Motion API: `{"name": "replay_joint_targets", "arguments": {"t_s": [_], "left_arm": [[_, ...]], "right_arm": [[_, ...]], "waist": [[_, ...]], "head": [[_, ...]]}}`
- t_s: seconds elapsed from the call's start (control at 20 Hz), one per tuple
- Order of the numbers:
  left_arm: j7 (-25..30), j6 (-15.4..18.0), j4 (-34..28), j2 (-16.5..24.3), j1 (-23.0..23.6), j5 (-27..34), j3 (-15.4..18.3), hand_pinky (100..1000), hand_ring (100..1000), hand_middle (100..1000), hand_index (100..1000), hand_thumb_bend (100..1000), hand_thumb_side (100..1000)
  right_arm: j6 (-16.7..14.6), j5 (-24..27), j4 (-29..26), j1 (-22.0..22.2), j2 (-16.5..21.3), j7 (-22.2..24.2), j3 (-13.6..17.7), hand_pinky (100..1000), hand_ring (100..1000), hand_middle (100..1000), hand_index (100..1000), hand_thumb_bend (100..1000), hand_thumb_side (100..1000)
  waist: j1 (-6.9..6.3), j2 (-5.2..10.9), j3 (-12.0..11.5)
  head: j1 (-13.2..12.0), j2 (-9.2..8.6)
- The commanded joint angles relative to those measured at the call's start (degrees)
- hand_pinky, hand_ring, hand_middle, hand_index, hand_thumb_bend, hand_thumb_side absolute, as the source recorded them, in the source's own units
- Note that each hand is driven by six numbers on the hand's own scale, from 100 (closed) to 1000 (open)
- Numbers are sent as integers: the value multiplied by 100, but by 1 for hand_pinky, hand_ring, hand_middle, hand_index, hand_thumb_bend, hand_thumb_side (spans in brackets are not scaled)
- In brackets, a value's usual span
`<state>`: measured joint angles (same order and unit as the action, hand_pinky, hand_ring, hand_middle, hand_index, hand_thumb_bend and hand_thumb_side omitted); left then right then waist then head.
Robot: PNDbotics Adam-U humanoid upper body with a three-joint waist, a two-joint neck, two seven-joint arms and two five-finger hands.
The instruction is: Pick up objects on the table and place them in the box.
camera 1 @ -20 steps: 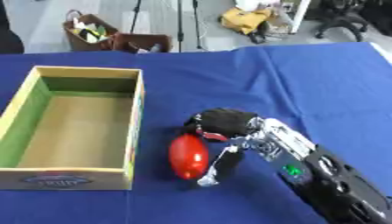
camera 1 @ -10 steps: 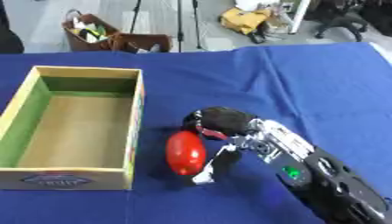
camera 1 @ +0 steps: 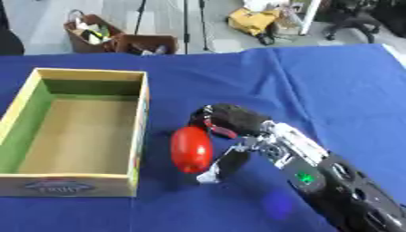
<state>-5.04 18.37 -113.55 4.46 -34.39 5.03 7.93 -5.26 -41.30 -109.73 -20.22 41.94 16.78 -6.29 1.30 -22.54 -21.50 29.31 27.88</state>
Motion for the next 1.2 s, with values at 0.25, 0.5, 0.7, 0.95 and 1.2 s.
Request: {"name": "replay_joint_targets", "arguments": {"t_s": [0.25, 0.5, 0.7, 0.95, 1.2], "left_arm": [[-3, 8, -105, 116, -94, 2, -24, 190, 485, 567, 666, 100, 864], [-5, 11, -105, 138, -102, -6, -37, 191, 485, 567, 667, 100, 863], [10, 12, -105, 140, -111, 1, -58, 191, 486, 566, 668, 100, 861], [33, 12, -105, 132, -134, 13, -88, 190, 486, 566, 668, 100, 858], [56, 15, -105, 130, -166, 25, -116, 187, 486, 565, 669, 100, 855]], "right_arm": [[106, 444, -480, 60, 544, -534, 241, 432, 532, 537, 520, 100, 607], [34, 719, -486, 75, 873, -966, 316, 424, 529, 535, 516, 100, 608], [94, 949, -486, 89, 1177, -1111, 381, 429, 533, 535, 512, 100, 620], [283, 1051, -486, 131, 1513, -1097, 437, 439, 539, 537, 511, 100, 637], [436, 1019, -369, 147, 1741, -1064, 442, 445, 544, 537, 507, 100, 649]], "waist": [[41, 180, -34], [87, 221, -110], [112, 252, -218], [129, 283, -412], [129, 298, -678]], "head": [[51, -16], [120, 8], [204, 13], [456, 40], [723, 4]]}}
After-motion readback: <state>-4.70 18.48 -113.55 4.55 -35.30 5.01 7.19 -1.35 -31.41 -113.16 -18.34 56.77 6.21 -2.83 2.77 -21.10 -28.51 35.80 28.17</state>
